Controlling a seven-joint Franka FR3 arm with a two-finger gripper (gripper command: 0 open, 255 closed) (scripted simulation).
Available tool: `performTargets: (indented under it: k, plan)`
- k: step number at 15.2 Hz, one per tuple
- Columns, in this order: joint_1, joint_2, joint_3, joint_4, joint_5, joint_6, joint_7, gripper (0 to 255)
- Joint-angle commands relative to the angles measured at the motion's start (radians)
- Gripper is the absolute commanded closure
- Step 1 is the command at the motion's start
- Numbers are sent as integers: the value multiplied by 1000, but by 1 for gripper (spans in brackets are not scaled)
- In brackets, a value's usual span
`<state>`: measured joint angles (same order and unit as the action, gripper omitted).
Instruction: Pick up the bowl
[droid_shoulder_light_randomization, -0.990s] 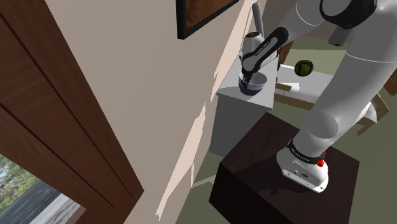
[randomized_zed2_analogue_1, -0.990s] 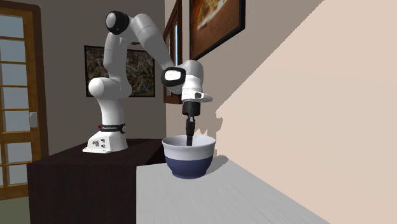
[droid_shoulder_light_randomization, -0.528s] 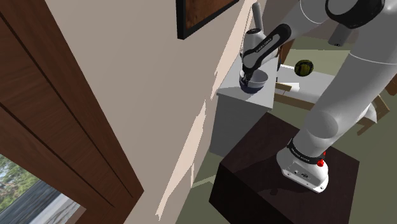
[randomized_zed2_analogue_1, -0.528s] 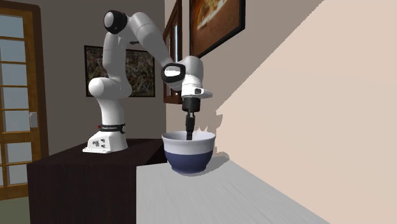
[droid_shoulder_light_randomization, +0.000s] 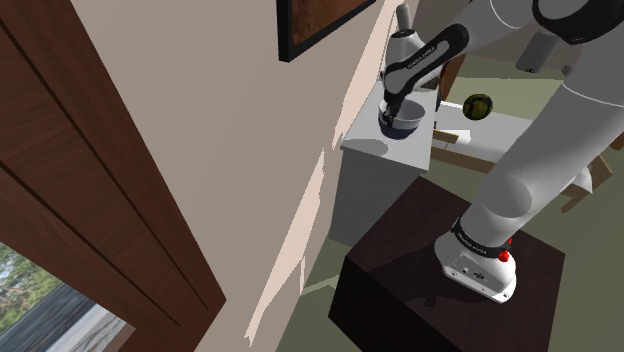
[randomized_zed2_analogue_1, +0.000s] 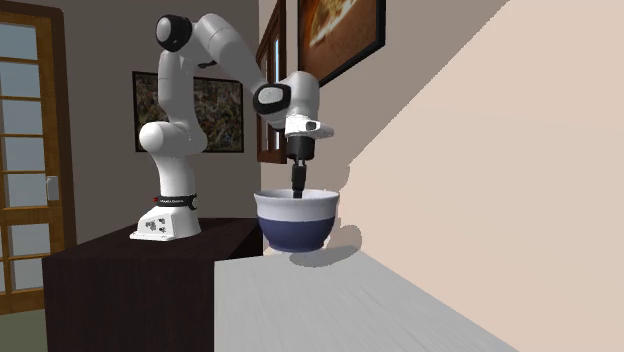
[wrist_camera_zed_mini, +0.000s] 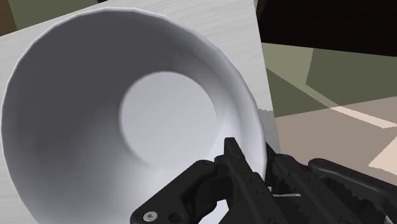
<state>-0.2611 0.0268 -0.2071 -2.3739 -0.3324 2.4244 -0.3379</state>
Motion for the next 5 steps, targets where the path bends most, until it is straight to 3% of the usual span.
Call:
performTargets:
  k: [1, 5]
  plan:
    - [1, -19, 1, 7, 3, -25, -6, 255]
    - [2, -39, 2, 16, 7, -54, -13, 255]
